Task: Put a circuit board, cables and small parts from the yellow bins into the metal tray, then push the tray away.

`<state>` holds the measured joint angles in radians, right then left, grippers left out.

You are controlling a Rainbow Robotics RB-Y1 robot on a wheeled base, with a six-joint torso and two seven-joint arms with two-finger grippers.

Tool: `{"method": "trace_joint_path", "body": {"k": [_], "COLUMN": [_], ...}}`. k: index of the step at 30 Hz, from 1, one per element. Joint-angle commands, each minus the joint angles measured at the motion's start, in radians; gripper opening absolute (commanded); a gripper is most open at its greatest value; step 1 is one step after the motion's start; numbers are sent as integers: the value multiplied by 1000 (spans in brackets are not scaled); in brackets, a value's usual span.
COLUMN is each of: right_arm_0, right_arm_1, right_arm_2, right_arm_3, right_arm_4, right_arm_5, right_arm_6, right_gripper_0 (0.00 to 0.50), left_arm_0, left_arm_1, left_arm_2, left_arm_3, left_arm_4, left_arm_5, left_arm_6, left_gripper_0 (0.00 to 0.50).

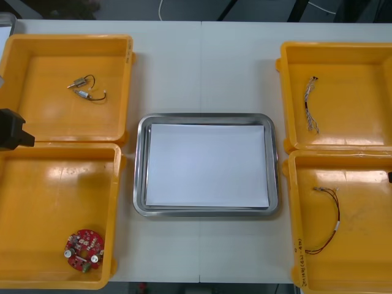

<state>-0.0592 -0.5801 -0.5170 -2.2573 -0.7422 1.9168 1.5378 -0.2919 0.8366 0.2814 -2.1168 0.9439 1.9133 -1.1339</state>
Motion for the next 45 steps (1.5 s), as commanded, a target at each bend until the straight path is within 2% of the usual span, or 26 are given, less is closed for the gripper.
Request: {"method": "trace_joint_path", "body": {"k": [1, 45], "right_arm_0": [18, 18], "right_arm_1": [-20, -20], "right_arm_2": [-20, -20], "right_arm_3": [-34, -34], "right_arm_4": [-5, -5], "right_arm_5": [3, 3], "right_arm_6": [-25, -25], "right_gripper_0": [500, 500], "left_arm_0": [20, 20], "left_arm_1": [24, 24], "left_arm_2": [30, 30], "left_arm_3": [-28, -28], "left_arm_4": [-8, -8], "left_arm_5": [7, 7], "left_arm_6": [-55, -55], "left_gripper_0": [500, 500]}}
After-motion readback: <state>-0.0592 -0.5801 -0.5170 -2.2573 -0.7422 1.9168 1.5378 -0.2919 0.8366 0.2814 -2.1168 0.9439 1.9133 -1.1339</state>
